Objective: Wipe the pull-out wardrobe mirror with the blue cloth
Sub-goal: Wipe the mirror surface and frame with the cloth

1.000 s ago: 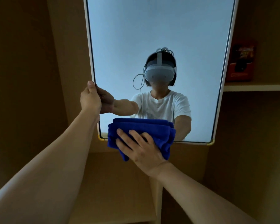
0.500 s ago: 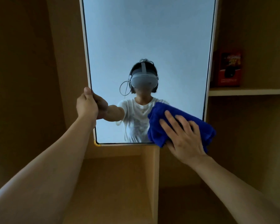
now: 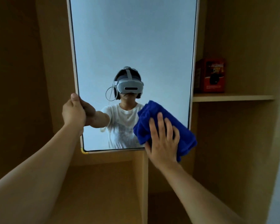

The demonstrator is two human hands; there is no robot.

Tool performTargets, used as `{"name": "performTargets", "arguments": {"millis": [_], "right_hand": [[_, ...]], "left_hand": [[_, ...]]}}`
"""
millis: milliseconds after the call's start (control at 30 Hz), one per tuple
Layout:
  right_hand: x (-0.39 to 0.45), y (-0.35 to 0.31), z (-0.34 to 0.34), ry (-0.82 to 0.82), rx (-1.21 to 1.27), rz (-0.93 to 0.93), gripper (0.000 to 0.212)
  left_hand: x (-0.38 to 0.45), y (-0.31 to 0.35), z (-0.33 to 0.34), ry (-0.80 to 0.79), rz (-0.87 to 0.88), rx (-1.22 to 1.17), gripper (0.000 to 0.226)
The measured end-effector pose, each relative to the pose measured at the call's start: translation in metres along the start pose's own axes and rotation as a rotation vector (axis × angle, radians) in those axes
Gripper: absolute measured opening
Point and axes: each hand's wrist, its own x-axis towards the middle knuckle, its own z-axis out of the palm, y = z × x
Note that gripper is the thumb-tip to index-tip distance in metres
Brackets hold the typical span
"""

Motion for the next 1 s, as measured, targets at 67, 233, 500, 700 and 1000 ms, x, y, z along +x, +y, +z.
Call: {"name": "performTargets", "arguments": {"millis": [67,233,500,700,1000], "right_hand": [[-0.015,0.008,0.004,-0.018,0.012,-0.02,0.087],[0.029,0.031,-0.001,0.052,-0.001,0.076,0.076],[0.105,0.043,-0.02,0.068,0.035,0.393,0.072],[0.072,0.046,-0.013,0.011,0.086,0.491,0.074],[-0.008,0.013,0.003,-0.046,0.097,0.625,0.078]], "left_hand": [[0.0,0.0,-0.001,-0.002,0.005,0.012,0.051],[-0.002,0.001,0.0,0.018,0.011,0.01,0.05],[-0.004,0.0,-0.002,0.034,0.043,-0.005,0.045],[-0.005,-0.001,-0.002,0.038,0.071,0.019,0.044],[-0.01,-0.002,0.0,0.076,0.103,0.022,0.043]]}}
